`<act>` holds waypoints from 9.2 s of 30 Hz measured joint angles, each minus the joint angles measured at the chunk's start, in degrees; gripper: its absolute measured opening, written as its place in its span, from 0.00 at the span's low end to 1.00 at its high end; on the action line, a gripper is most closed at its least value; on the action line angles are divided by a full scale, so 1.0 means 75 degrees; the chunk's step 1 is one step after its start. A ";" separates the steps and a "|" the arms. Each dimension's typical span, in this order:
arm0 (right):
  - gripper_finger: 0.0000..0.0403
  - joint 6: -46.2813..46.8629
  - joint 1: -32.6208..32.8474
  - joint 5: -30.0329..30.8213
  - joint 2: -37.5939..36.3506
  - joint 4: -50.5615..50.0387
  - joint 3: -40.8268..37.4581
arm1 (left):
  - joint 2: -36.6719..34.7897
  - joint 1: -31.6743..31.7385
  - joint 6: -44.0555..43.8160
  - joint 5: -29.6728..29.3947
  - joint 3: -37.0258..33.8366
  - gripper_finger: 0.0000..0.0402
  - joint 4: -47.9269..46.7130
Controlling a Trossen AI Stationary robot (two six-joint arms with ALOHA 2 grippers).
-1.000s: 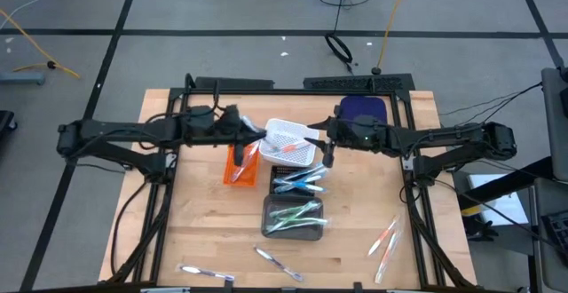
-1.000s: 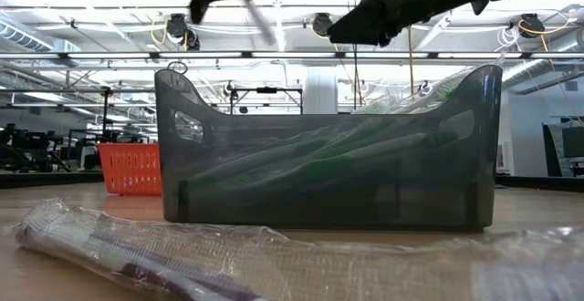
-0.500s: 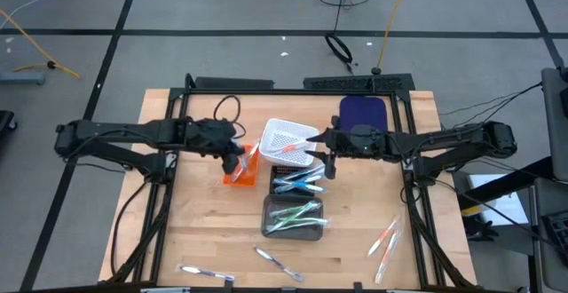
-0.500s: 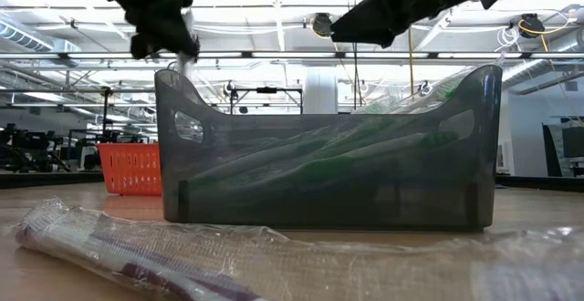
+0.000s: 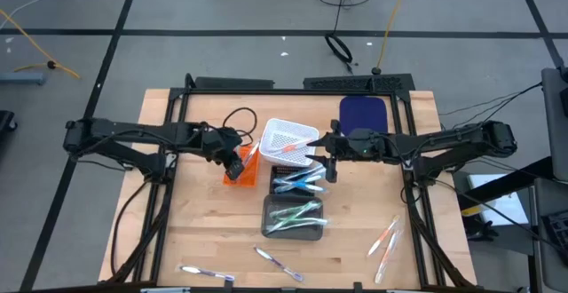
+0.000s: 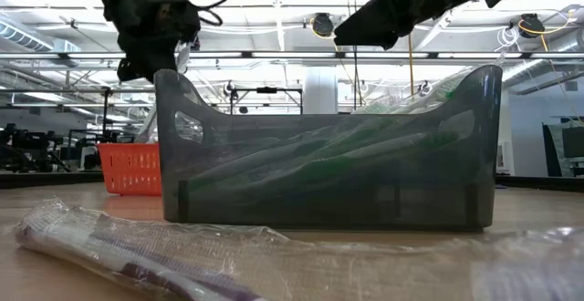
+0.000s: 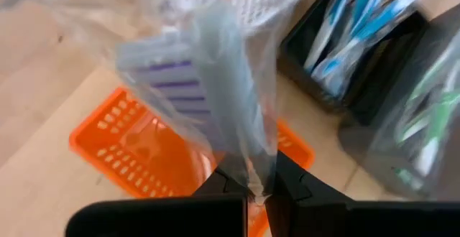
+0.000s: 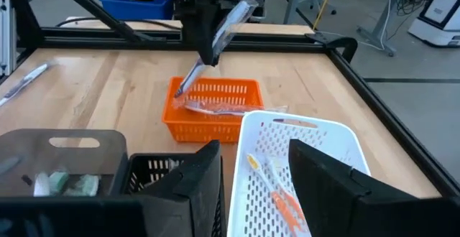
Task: Pick & Place Toothbrushes
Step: Put the top purple toothbrush into the orange basket, then put the top orange toothbrush into the white basket
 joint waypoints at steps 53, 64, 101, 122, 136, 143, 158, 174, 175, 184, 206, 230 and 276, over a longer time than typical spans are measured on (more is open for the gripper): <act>0.38 0.3808 0.2893 -0.0423 -0.0003 -0.3747 -0.0003 | 0.0368 -0.0173 0.0496 -0.0889 0.0000 0.32 0.0295; 0.38 0.5690 0.5391 0.0199 0.0107 -0.4030 -0.0003 | 0.0368 -0.0536 0.0652 -0.0895 0.0000 0.32 0.0371; 0.38 0.7898 0.7915 -0.0609 0.1865 -0.5535 -0.0003 | 0.0370 -0.1311 -0.0072 -0.1629 0.0000 0.32 0.0379; 0.04 0.7531 0.7930 -0.0564 0.2597 -0.5787 0.0020 | 0.0373 -0.1311 -0.0032 -0.1641 0.0000 0.32 0.0712; 0.04 0.7642 0.7284 0.0114 0.1329 -0.5789 0.0006 | 0.0373 -0.1311 -0.0026 -0.1635 0.0003 0.32 0.0787; 0.04 0.6598 0.6646 0.1491 -0.0079 -0.4695 0.0012 | 0.0373 -0.1323 0.0315 -0.1505 0.0003 0.32 0.1442; 0.03 0.1140 0.5372 0.3849 -0.0647 0.0354 0.0032 | 0.0373 -0.1639 0.2656 -0.1466 0.0003 0.32 0.5490; 0.03 -0.1670 0.3496 0.2921 0.0520 0.5033 0.0032 | 0.0775 -0.1743 0.4480 -0.1454 0.0017 0.32 0.7969; 0.03 -0.1687 0.3388 0.2797 0.0586 0.5198 0.0032 | 0.0854 -0.1755 0.4596 -0.1426 0.0010 0.32 0.8032; 0.03 -0.1491 0.2715 0.2264 0.0813 0.5697 0.0032 | 0.1901 -0.1836 0.5561 -0.1192 0.0003 0.32 0.9555; 0.03 -0.1020 0.2115 0.1763 0.0810 0.5753 0.0032 | 0.2742 -0.1725 0.5947 -0.1078 0.0006 0.32 1.1704; 0.03 -0.0898 0.2017 0.1616 0.0807 0.5431 0.0035 | 0.3614 -0.1545 0.5866 -0.1021 0.0055 0.02 1.2736; 0.37 0.1392 0.2079 0.2934 -0.0283 0.1171 -0.0206 | 0.2520 -0.0071 0.4150 -0.3544 0.0038 0.02 0.6931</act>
